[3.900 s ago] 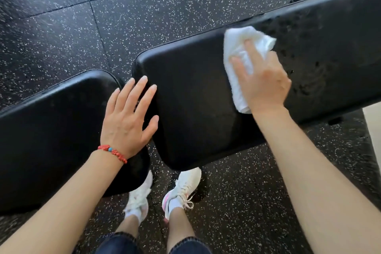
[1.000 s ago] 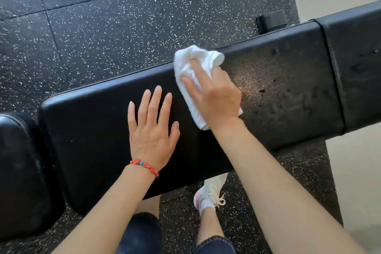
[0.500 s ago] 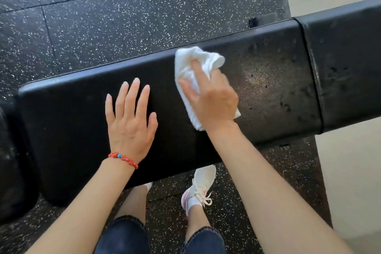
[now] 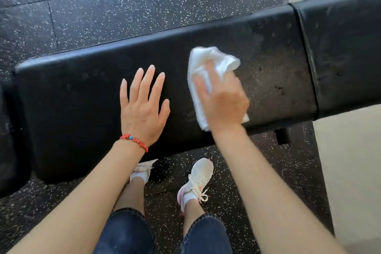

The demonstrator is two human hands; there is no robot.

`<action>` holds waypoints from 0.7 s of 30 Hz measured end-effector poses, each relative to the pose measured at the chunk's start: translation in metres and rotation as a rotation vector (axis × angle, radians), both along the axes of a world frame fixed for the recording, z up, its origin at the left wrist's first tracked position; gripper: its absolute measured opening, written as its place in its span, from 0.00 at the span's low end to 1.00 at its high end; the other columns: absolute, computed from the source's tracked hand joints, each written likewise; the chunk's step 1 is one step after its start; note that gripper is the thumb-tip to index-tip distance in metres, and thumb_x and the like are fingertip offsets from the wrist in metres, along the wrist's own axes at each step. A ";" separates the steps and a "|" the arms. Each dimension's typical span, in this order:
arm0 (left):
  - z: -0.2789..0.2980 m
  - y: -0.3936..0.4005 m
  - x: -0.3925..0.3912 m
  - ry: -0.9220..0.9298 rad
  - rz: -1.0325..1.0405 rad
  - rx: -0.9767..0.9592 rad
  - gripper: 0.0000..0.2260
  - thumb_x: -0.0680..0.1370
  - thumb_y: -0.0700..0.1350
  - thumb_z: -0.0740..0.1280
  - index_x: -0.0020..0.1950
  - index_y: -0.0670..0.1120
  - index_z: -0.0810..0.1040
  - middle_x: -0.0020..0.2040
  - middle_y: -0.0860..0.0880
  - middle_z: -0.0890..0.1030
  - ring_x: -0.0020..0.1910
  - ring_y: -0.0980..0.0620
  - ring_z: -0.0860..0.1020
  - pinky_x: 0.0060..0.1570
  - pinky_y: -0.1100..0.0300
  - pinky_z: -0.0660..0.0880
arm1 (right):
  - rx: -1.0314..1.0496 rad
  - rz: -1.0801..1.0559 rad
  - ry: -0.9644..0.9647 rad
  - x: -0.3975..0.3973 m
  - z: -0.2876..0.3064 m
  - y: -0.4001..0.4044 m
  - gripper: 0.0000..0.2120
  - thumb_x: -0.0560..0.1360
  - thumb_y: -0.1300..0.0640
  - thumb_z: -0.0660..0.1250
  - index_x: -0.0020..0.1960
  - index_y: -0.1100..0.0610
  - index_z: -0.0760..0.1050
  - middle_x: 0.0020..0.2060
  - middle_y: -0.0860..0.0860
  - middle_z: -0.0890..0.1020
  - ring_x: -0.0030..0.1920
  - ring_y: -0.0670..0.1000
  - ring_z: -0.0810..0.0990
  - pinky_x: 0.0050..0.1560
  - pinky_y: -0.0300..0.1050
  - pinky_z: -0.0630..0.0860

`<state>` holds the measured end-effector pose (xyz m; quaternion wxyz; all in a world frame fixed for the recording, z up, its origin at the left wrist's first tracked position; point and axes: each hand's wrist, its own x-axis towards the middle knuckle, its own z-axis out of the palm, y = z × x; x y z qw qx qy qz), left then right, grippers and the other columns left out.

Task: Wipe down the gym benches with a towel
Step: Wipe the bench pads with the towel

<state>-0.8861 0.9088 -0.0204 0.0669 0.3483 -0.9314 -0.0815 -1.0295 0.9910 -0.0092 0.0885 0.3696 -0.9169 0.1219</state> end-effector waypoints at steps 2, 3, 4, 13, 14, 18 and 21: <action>0.000 0.002 0.000 0.005 0.003 -0.021 0.21 0.78 0.46 0.58 0.69 0.41 0.68 0.70 0.40 0.68 0.70 0.39 0.64 0.68 0.39 0.55 | -0.012 0.146 -0.012 0.033 0.000 0.006 0.18 0.73 0.42 0.61 0.53 0.52 0.81 0.30 0.54 0.78 0.27 0.52 0.75 0.23 0.41 0.69; 0.000 0.002 0.000 0.007 0.010 -0.033 0.20 0.78 0.46 0.58 0.68 0.41 0.69 0.69 0.40 0.69 0.69 0.39 0.65 0.67 0.39 0.57 | -0.032 0.206 -0.025 0.042 -0.001 0.010 0.19 0.73 0.42 0.60 0.54 0.52 0.81 0.30 0.53 0.77 0.27 0.51 0.74 0.24 0.41 0.69; 0.001 0.003 0.000 0.008 0.019 -0.042 0.19 0.78 0.45 0.59 0.68 0.40 0.70 0.69 0.40 0.69 0.69 0.39 0.66 0.67 0.39 0.57 | -0.041 0.248 -0.021 0.043 0.000 0.013 0.20 0.74 0.41 0.60 0.55 0.52 0.80 0.30 0.52 0.77 0.27 0.50 0.74 0.24 0.41 0.69; 0.014 0.028 -0.027 0.041 -0.012 -0.020 0.21 0.77 0.47 0.57 0.69 0.42 0.68 0.70 0.40 0.68 0.70 0.40 0.64 0.68 0.41 0.56 | 0.024 -0.069 -0.042 -0.067 0.006 0.068 0.16 0.72 0.44 0.65 0.53 0.51 0.81 0.32 0.59 0.78 0.30 0.59 0.78 0.24 0.45 0.72; 0.013 0.031 -0.033 0.033 -0.019 -0.012 0.21 0.77 0.47 0.57 0.70 0.42 0.67 0.70 0.40 0.68 0.70 0.40 0.64 0.68 0.41 0.55 | 0.002 -0.078 -0.079 -0.067 0.005 0.069 0.15 0.72 0.46 0.67 0.54 0.52 0.81 0.33 0.60 0.78 0.31 0.60 0.78 0.25 0.46 0.73; 0.004 0.037 -0.046 0.003 -0.023 0.001 0.22 0.78 0.49 0.56 0.71 0.43 0.66 0.71 0.41 0.66 0.71 0.40 0.62 0.69 0.41 0.55 | 0.044 0.057 -0.008 -0.050 0.001 0.078 0.16 0.72 0.44 0.65 0.53 0.52 0.81 0.29 0.56 0.77 0.27 0.54 0.76 0.22 0.40 0.70; -0.003 0.036 -0.044 0.015 -0.009 -0.022 0.22 0.78 0.49 0.56 0.71 0.44 0.66 0.71 0.42 0.66 0.71 0.42 0.62 0.69 0.43 0.54 | 0.077 0.196 0.098 -0.072 -0.002 0.097 0.18 0.74 0.41 0.61 0.54 0.51 0.80 0.28 0.55 0.75 0.26 0.53 0.74 0.22 0.39 0.68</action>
